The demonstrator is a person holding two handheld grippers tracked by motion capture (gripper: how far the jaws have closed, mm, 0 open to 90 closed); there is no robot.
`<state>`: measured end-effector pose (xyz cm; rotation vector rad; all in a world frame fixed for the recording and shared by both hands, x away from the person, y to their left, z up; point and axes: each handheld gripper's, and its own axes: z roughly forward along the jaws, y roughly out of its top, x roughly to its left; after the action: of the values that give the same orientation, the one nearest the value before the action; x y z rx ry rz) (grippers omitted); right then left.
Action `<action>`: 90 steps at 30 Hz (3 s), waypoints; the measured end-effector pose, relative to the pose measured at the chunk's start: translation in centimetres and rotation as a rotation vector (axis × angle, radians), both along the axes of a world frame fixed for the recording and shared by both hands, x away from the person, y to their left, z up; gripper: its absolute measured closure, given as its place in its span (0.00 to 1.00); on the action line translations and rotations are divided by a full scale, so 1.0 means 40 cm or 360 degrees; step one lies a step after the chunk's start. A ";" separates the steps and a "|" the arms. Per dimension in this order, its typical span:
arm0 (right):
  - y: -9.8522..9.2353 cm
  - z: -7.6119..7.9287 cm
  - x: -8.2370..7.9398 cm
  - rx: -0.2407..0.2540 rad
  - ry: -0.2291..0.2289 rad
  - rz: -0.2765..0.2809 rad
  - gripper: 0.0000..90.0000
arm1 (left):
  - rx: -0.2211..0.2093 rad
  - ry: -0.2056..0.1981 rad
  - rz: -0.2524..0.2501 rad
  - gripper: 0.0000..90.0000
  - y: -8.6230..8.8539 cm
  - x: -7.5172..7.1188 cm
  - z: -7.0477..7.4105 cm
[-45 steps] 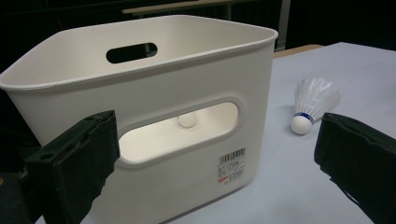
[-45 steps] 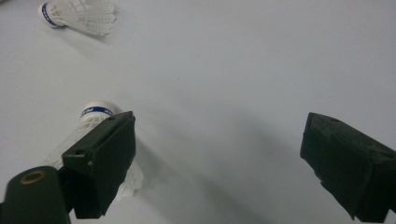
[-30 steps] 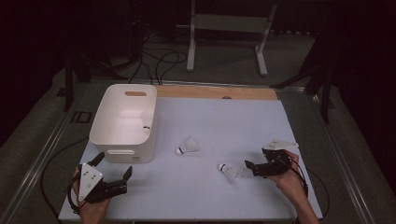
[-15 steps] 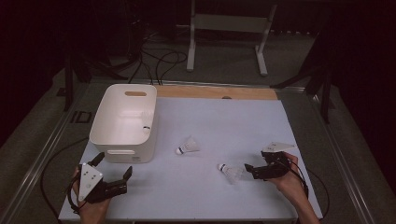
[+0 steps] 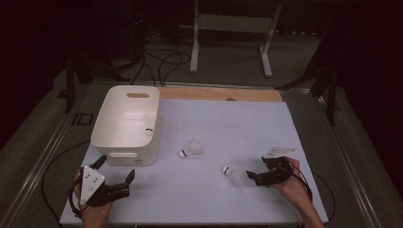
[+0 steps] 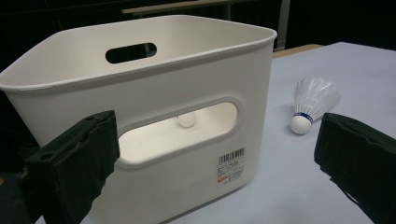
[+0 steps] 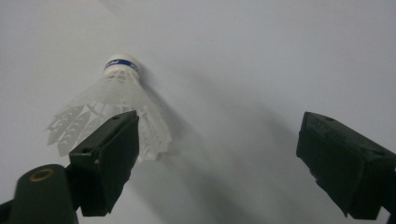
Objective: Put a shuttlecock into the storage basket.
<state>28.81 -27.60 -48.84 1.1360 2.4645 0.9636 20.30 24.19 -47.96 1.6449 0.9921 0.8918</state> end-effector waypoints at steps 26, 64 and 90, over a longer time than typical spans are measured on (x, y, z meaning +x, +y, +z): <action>0.077 -0.024 0.009 -0.0004 0.0034 0.0135 0.19 | -0.0006 -0.0003 0.0004 0.01 0.002 -0.001 0.000; 0.184 -0.004 0.033 -0.0027 0.0048 0.0242 0.87 | -0.0009 -0.0004 0.0006 0.01 0.004 -0.002 0.001; 0.186 0.018 0.037 0.0021 0.0013 0.0263 0.96 | -0.0002 -0.0002 0.0004 0.01 0.002 -0.001 0.000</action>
<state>30.29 -20.16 -48.12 0.9540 2.5951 1.0230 20.28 24.27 -47.94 1.6421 0.9938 0.8935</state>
